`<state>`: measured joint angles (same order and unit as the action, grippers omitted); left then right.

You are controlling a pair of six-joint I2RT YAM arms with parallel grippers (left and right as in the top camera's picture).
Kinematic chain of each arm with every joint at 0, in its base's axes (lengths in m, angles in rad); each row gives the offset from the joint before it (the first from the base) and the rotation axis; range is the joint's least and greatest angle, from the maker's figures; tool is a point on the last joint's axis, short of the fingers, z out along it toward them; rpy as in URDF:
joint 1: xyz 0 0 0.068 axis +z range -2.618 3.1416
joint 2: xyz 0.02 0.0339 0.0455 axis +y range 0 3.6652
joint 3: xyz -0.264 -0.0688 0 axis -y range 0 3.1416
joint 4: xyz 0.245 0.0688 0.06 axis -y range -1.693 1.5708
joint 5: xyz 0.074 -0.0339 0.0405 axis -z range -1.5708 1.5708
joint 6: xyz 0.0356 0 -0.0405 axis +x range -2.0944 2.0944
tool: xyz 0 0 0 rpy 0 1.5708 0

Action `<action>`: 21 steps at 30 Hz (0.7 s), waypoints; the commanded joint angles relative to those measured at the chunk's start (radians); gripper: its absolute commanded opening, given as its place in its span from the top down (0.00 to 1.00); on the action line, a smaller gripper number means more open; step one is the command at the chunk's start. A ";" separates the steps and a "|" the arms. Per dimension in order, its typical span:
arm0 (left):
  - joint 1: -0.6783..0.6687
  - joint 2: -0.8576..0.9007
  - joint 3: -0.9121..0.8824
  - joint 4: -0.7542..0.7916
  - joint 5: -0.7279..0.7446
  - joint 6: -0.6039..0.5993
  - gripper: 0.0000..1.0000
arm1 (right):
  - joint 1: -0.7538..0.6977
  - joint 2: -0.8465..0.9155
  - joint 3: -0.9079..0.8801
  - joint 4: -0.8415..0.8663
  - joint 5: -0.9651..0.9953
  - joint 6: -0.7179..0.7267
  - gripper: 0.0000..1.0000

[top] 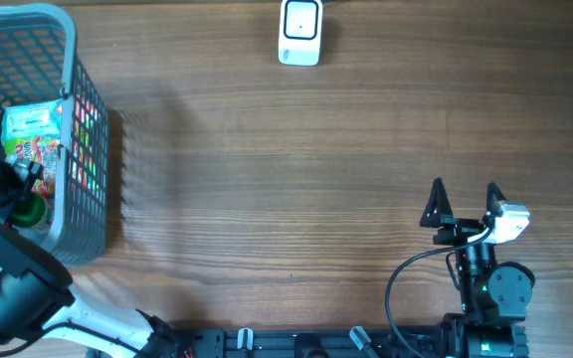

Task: Scan the item barcode
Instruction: 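Lower the left gripper into the basket and grasp the green-capped bottle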

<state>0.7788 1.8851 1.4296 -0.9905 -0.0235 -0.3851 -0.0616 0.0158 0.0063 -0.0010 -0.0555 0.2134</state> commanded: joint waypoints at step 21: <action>-0.003 0.023 -0.064 0.010 0.026 0.015 0.46 | 0.003 -0.002 -0.001 0.002 0.010 -0.011 0.00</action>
<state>0.7780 1.8870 1.3750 -0.9691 -0.0132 -0.3714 -0.0616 0.0158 0.0063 -0.0010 -0.0551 0.2134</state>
